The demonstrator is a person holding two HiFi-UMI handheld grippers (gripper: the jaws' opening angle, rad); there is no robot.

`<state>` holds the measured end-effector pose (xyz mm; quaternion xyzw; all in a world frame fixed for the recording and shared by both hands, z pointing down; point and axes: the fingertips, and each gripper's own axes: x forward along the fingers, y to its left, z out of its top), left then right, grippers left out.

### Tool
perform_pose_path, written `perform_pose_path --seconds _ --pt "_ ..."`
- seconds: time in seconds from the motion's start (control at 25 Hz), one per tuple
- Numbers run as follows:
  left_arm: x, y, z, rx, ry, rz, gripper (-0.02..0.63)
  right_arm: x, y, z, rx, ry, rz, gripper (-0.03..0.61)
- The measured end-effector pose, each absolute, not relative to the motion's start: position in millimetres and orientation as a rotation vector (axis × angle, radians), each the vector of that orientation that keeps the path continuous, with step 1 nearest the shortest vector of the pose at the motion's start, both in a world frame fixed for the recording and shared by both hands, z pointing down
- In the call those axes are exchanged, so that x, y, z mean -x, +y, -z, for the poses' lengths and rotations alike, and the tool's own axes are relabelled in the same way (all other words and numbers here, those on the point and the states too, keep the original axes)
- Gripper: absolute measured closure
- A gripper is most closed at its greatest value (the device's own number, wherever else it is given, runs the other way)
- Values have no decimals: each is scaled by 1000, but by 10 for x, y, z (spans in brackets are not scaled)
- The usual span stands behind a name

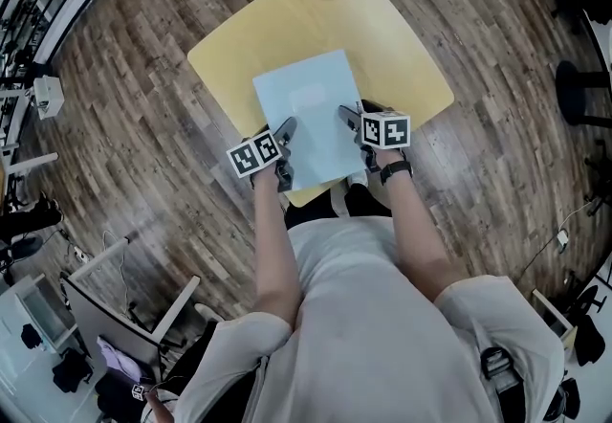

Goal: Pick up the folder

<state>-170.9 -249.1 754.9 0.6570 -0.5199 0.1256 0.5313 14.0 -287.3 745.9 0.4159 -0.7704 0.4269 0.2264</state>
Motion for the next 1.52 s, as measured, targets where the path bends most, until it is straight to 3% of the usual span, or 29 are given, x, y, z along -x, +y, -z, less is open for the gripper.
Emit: perform_pose_path --seconds 1.52 --pt "2082 -3239 -5069 -1998 -1607 -101 282 251 -3629 -4978 -1249 -2669 -621 301"
